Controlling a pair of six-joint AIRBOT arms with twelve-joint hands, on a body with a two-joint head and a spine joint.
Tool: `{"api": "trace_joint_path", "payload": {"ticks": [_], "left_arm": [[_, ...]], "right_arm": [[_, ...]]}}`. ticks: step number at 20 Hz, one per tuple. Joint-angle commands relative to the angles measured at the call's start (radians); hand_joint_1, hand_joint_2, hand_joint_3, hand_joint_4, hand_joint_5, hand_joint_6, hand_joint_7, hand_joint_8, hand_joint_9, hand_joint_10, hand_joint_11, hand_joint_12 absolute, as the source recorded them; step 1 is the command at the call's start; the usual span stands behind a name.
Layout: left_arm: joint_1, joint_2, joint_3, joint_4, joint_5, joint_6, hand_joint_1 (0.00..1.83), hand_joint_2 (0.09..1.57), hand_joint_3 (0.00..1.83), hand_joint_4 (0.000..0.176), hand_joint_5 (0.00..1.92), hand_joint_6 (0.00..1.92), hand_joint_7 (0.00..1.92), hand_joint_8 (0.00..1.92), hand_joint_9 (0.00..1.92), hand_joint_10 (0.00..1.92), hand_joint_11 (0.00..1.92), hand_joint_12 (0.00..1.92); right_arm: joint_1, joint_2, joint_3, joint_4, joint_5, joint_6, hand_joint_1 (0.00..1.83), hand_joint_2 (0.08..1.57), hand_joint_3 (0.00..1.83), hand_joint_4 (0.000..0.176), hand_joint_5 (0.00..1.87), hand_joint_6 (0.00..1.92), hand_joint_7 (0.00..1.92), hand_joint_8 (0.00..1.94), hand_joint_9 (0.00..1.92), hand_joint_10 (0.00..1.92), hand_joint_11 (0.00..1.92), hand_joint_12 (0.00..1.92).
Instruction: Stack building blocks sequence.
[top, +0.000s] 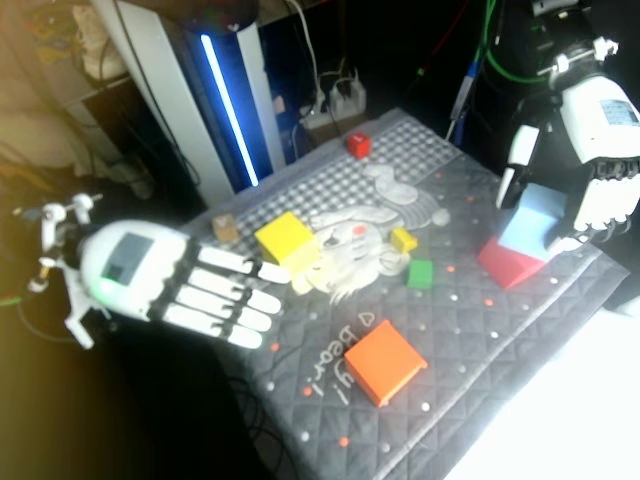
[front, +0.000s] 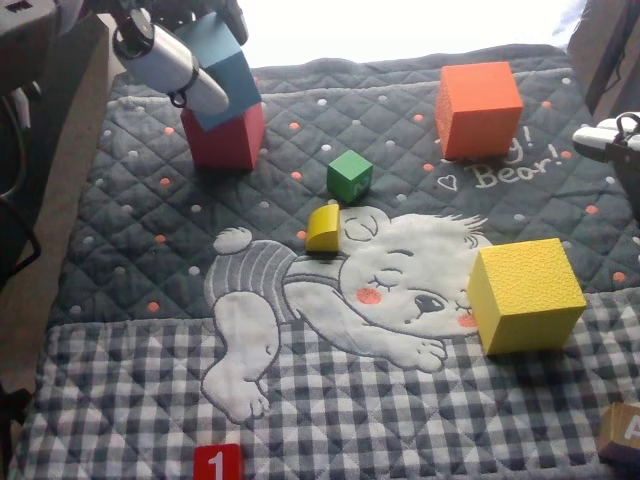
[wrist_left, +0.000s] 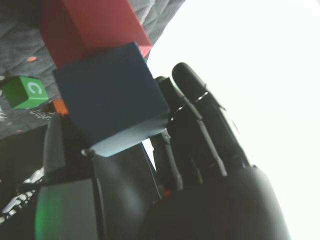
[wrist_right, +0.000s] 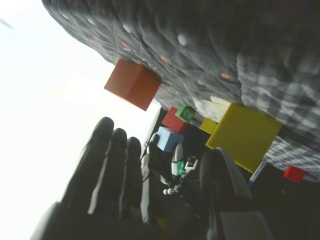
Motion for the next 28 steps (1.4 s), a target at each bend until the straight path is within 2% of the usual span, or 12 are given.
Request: {"api": "trace_joint_path", "payload": {"ticks": [1,2,4,5,7,10,12,14,16,21,24,28], "left_arm": [[-0.009,-0.007,0.007,-0.001,-0.072,0.01,1.39,1.07,0.0,0.0,1.11,0.52,1.02,0.94,1.01,1.18,0.81,1.09],[-0.009,-0.007,0.008,-0.001,-0.072,0.01,1.3,1.09,0.0,0.0,1.1,0.52,0.99,1.17,0.92,1.12,0.79,1.4],[-0.009,-0.008,0.007,-0.001,-0.072,0.011,1.26,1.11,0.0,0.0,1.05,0.64,0.95,1.25,0.78,1.11,0.64,1.58],[-0.009,-0.008,0.007,-0.001,-0.072,0.011,1.19,1.09,0.01,0.0,1.03,0.84,0.78,0.9,0.69,1.09,0.55,1.58],[-0.01,-0.008,0.005,-0.001,-0.075,0.012,1.1,0.97,0.0,0.0,0.88,0.1,0.78,0.49,0.66,0.98,0.52,1.52],[-0.012,-0.008,-0.003,-0.001,-0.081,0.027,1.0,0.91,0.0,0.0,0.74,0.0,0.77,0.24,0.57,0.88,0.24,1.55],[-0.012,-0.007,-0.006,-0.001,-0.084,0.027,0.92,0.91,0.0,0.056,0.58,0.0,0.7,0.12,0.44,0.86,0.06,1.57],[-0.011,-0.007,-0.009,-0.001,-0.087,0.029,0.9,0.9,0.0,0.058,0.57,0.0,0.72,0.05,0.48,0.73,0.09,1.51],[-0.011,-0.005,-0.011,-0.001,-0.091,0.032,0.88,0.9,0.0,0.065,0.55,0.0,0.72,0.02,0.49,0.68,0.07,1.54],[-0.018,0.028,-0.075,-0.188,-0.109,0.299,0.75,0.87,0.0,0.165,0.23,0.0,0.32,0.0,0.3,0.06,0.0,1.15],[-0.02,0.044,-0.099,-0.229,-0.132,0.355,0.7,0.87,0.0,0.176,0.09,0.0,0.16,0.0,0.22,0.0,0.0,1.02],[0.009,0.123,-0.195,-0.247,-0.263,0.355,0.71,0.85,0.0,0.176,0.1,0.0,0.07,0.0,0.13,0.0,0.0,0.83]], "right_arm": [[0.005,0.003,0.006,0.024,0.121,0.0,0.81,1.24,0.0,0.084,0.17,0.0,0.25,0.0,0.27,0.0,0.29,0.11],[0.005,0.003,0.006,0.024,0.121,0.0,0.84,1.24,0.0,0.063,0.18,0.01,0.26,0.01,0.28,0.01,0.3,0.12],[0.005,0.003,0.007,0.024,0.121,0.0,0.83,1.24,0.0,0.055,0.19,0.01,0.26,0.0,0.29,0.01,0.31,0.12],[0.005,0.002,0.008,0.024,0.121,0.0,0.84,1.24,0.0,0.051,0.19,0.01,0.27,0.0,0.3,0.01,0.32,0.13],[0.005,0.001,0.009,0.025,0.121,0.0,0.84,1.24,0.0,0.073,0.18,0.0,0.24,0.0,0.26,0.0,0.27,0.11],[0.005,0.001,0.009,0.025,0.121,0.0,0.8,1.26,0.0,0.091,0.17,0.0,0.23,0.0,0.24,0.0,0.25,0.1],[0.005,0.001,0.009,0.025,0.121,0.0,0.86,1.25,0.0,0.076,0.19,0.01,0.23,0.01,0.24,0.01,0.26,0.1],[0.004,0.001,0.009,0.025,0.122,0.0,0.84,1.25,0.0,0.041,0.23,0.01,0.25,0.01,0.26,0.01,0.28,0.11],[0.004,0.001,0.008,0.025,0.122,0.0,0.83,1.26,0.0,0.053,0.22,0.01,0.24,0.0,0.23,0.0,0.25,0.11],[0.004,0.001,0.007,0.025,0.122,0.0,0.84,1.26,0.0,0.06,0.19,0.0,0.25,0.01,0.26,0.01,0.29,0.13],[0.004,0.001,0.007,0.025,0.122,0.0,0.73,1.25,0.0,0.088,0.18,0.0,0.23,0.0,0.26,0.01,0.27,0.11],[0.011,0.002,0.005,0.022,0.144,0.001,0.72,1.25,0.0,0.085,0.18,0.0,0.21,0.0,0.25,0.0,0.26,0.09]]}}
